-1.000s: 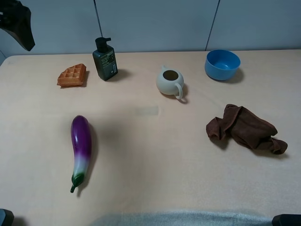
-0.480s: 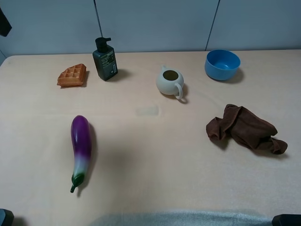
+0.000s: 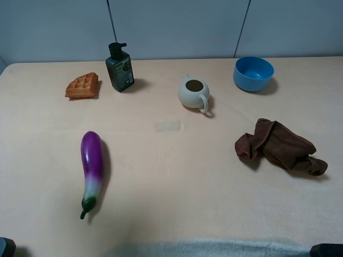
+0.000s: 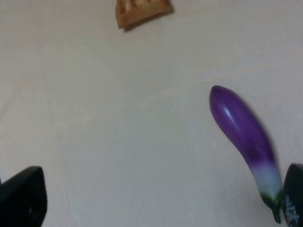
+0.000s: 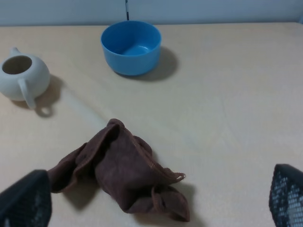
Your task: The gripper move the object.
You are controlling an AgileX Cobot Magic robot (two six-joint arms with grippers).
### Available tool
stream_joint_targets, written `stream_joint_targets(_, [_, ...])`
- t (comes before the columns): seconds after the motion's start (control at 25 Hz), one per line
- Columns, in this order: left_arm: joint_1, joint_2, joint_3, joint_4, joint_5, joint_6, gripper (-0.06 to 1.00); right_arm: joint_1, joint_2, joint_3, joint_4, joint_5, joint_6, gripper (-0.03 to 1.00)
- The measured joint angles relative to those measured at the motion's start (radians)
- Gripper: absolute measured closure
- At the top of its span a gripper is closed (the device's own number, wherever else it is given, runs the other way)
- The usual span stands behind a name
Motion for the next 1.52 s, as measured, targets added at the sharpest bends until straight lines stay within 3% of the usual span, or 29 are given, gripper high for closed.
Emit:
stream_joint_targets(0.48, [0.004,-0.325,0.147,-0.001,0.000,0.003,-0.05,0.000,0.000,0.000,0.000,0.000,0.000,0.28])
stream_joint_targets(1.04, [0.185,-0.586,0.381,-0.001,-0.018,0.003,-0.05,0.000,0.000,0.000,0.000,0.000,0.000,0.28])
stream_joint_targets(1.32, [0.197,-0.764,0.557,-0.003,-0.127,0.003,-0.05,0.000,0.000,0.000,0.000,0.000,0.000,0.28])
stream_joint_targets(1.52, [0.197,-0.847,0.592,-0.009,-0.116,0.003,-0.05,0.000,0.000,0.000,0.000,0.000,0.000,0.28])
